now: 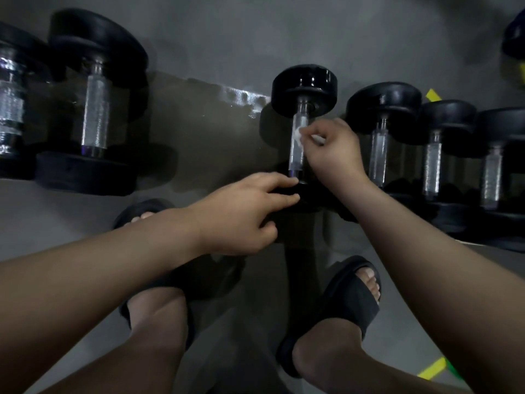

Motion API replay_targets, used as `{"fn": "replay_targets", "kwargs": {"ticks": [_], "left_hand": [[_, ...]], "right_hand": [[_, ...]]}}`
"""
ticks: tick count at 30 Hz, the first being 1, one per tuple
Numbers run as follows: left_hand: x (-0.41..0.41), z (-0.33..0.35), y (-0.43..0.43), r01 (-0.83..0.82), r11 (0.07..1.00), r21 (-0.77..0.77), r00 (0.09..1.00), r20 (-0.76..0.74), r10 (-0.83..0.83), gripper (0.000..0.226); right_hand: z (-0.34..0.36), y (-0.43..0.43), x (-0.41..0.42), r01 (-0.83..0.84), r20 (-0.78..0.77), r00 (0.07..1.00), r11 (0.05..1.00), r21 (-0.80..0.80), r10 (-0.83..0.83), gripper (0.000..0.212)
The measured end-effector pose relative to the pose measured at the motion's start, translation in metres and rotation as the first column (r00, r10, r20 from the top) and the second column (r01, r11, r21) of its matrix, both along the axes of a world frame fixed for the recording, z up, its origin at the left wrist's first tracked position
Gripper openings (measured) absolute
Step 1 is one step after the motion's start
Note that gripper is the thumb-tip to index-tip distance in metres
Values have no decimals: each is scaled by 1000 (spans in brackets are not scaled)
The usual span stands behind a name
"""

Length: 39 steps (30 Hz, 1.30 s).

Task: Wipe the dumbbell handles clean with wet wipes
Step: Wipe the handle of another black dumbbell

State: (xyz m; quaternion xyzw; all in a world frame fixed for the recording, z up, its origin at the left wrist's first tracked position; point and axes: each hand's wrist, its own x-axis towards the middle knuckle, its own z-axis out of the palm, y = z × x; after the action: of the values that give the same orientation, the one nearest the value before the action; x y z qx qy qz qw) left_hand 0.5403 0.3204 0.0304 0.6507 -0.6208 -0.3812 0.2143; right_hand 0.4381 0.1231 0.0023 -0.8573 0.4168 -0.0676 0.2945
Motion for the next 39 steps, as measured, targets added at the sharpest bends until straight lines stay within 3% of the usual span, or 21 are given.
{"fn": "replay_targets", "kwargs": {"ticks": [4,9,17,20,25,28,32,34,37,39], "left_hand": [[-4,3,-6,67,997,25,998,-13,-66,65],[-4,-4,-1,39,996,79,999,28,-41,68],[-10,-2,-7,48,997,62,998,37,-50,64],[-9,-1,-8,43,997,61,999,29,-45,63],[-10,-4,-8,39,999,34,998,41,-40,62],[-9,-6,-7,44,999,29,998,41,-45,62],[-7,-7,-9,47,999,15,998,44,-47,60],[-7,-8,-10,44,999,10,998,45,-45,59],[-8,-10,-8,44,999,13,998,40,-44,60],[-9,-10,-7,44,999,14,998,36,-45,61]], "right_hand": [[3,-19,8,64,8,998,998,-16,-64,12],[2,-20,-12,-60,-99,994,991,-117,48,16],[-2,-20,-16,-123,-59,992,976,-179,114,20],[5,-26,-18,-180,-84,982,971,-156,168,20],[3,-43,1,-122,-59,991,988,-92,117,21],[6,-34,-20,-276,-101,958,959,-67,269,16],[21,-37,-36,-527,-181,821,841,123,541,8],[25,-48,-29,-567,-213,777,806,170,592,9],[24,-58,-14,-319,-175,925,940,122,337,12],[21,-57,-14,-200,-159,963,973,113,216,9]]}}
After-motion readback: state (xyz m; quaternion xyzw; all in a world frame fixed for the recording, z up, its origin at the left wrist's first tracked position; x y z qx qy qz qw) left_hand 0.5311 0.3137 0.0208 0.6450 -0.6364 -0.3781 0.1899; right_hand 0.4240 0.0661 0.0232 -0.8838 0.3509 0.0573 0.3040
